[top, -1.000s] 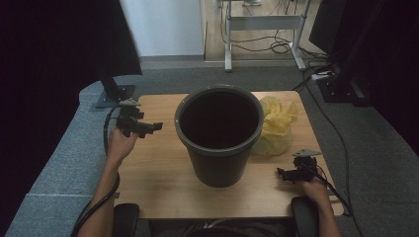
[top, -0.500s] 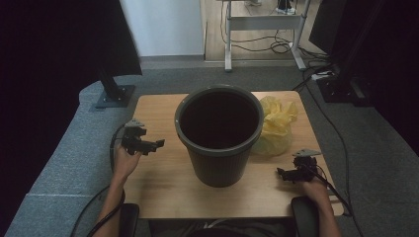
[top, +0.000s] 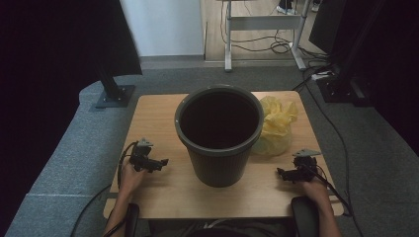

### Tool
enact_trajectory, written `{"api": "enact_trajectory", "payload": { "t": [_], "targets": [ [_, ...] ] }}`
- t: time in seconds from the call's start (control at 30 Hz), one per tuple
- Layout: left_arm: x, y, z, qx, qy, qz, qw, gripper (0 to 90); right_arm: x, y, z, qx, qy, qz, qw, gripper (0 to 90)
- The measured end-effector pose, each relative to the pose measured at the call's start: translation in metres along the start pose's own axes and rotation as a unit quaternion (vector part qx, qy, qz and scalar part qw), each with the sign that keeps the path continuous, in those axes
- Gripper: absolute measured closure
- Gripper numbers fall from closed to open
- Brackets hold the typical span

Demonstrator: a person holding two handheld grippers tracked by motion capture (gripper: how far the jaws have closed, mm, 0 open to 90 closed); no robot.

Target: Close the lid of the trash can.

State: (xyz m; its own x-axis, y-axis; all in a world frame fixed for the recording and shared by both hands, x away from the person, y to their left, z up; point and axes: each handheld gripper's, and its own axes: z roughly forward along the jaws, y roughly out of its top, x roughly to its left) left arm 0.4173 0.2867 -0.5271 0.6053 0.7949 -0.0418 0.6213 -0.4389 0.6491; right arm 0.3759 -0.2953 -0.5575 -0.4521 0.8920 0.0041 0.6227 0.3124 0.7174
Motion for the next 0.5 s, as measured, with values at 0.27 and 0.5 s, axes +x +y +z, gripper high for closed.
{"api": "enact_trajectory", "payload": {
  "t": [0.27,0.5],
  "targets": [
    [-0.002,-0.012,0.013,0.013,0.001,0.015,0.9998,0.0,0.000,0.000,0.000,0.000,0.001,0.000,1.0000,0.0],
    [-0.001,-0.014,0.014,0.003,0.003,0.015,0.9999,0.0,0.000,0.000,0.000,0.000,0.001,-0.001,1.0000,0.0]
  ]
}}
